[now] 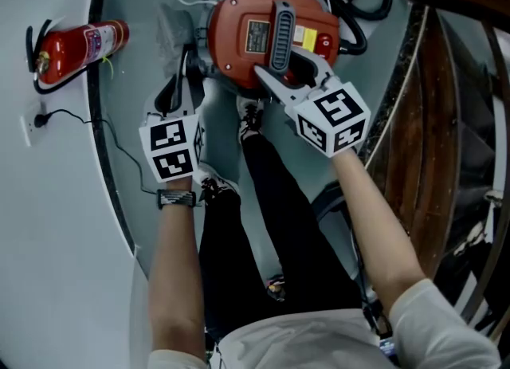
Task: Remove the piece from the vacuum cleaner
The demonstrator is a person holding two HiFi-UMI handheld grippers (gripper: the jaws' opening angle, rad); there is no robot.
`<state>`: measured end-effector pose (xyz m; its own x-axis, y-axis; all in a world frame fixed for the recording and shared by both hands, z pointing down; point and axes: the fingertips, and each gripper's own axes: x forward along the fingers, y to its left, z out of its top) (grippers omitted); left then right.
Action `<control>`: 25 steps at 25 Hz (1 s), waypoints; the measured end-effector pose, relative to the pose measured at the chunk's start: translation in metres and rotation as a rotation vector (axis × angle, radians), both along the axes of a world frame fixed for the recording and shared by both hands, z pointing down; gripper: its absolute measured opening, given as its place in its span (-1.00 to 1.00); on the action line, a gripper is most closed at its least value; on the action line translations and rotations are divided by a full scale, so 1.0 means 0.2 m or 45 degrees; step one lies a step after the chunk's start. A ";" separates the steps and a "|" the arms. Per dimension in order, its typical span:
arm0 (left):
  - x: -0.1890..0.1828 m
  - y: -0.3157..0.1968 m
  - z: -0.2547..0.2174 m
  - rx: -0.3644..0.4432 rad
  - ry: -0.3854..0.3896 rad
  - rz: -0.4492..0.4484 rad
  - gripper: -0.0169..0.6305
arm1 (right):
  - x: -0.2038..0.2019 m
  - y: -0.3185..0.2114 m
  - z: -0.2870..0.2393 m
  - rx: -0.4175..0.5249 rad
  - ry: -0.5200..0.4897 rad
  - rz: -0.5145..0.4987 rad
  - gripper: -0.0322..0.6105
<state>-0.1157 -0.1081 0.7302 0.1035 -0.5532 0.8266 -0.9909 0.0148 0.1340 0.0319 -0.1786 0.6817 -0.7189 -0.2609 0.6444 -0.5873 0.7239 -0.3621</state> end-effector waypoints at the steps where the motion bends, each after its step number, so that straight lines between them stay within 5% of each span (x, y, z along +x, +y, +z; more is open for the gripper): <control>1: 0.00 0.00 0.00 0.001 0.006 -0.005 -0.84 | 0.00 0.00 0.00 0.000 0.000 0.000 -0.22; 13: 0.01 0.01 -0.03 0.017 -0.101 0.024 -0.71 | 0.00 0.00 0.00 0.000 -0.002 0.001 -0.22; 20: 0.04 0.03 0.01 -0.030 -0.073 0.056 -0.59 | 0.00 0.00 0.00 0.007 -0.001 0.006 -0.22; 25: 0.02 0.03 0.01 -0.029 -0.072 0.044 -0.78 | 0.00 0.00 0.00 0.013 -0.005 0.008 -0.22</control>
